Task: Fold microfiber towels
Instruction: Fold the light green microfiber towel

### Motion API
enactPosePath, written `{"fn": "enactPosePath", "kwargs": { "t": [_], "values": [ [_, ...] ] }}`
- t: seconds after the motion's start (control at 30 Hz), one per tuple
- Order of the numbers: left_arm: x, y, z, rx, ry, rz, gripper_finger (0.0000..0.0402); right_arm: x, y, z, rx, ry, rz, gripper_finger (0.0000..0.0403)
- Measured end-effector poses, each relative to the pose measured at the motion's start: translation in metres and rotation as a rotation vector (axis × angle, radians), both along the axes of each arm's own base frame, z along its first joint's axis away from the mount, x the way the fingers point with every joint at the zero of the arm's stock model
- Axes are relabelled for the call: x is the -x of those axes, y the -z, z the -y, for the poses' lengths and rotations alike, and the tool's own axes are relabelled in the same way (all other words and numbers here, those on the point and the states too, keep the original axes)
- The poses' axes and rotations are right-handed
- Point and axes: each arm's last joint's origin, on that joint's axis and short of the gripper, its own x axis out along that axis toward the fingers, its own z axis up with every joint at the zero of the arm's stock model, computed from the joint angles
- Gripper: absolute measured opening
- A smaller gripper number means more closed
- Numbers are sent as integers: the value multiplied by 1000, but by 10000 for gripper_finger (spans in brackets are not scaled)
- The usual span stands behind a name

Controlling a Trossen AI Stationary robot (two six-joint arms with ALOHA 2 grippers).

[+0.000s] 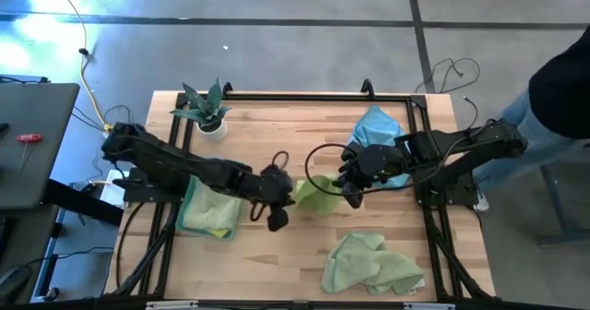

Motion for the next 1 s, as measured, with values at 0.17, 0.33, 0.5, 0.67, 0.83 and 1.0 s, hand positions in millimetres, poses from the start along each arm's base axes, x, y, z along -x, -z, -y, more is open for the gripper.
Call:
{"fn": "enactPosePath", "kwargs": {
  "t": [0.17,0.33,0.5,0.67,0.83,1.0],
  "values": [
    [14,-52,-6,-63,9,-22,1,0,0,-1,-20,-46,-8,0],
    [24,-89,-15,-113,17,-61,0,-1,0,3,-10,-43,0,0],
    [34,-111,-24,-176,33,-122,0,-2,-11,13,4,-58,25,0],
    [40,-120,-34,-224,60,-181,0,1,-22,26,51,-64,31,0],
    [45,-121,-47,-263,80,-240,0,4,-22,40,94,-73,-18,0],
    [47,-123,-54,-230,116,-240,0,-5,-13,47,78,-127,-67,0]
  ]
}}
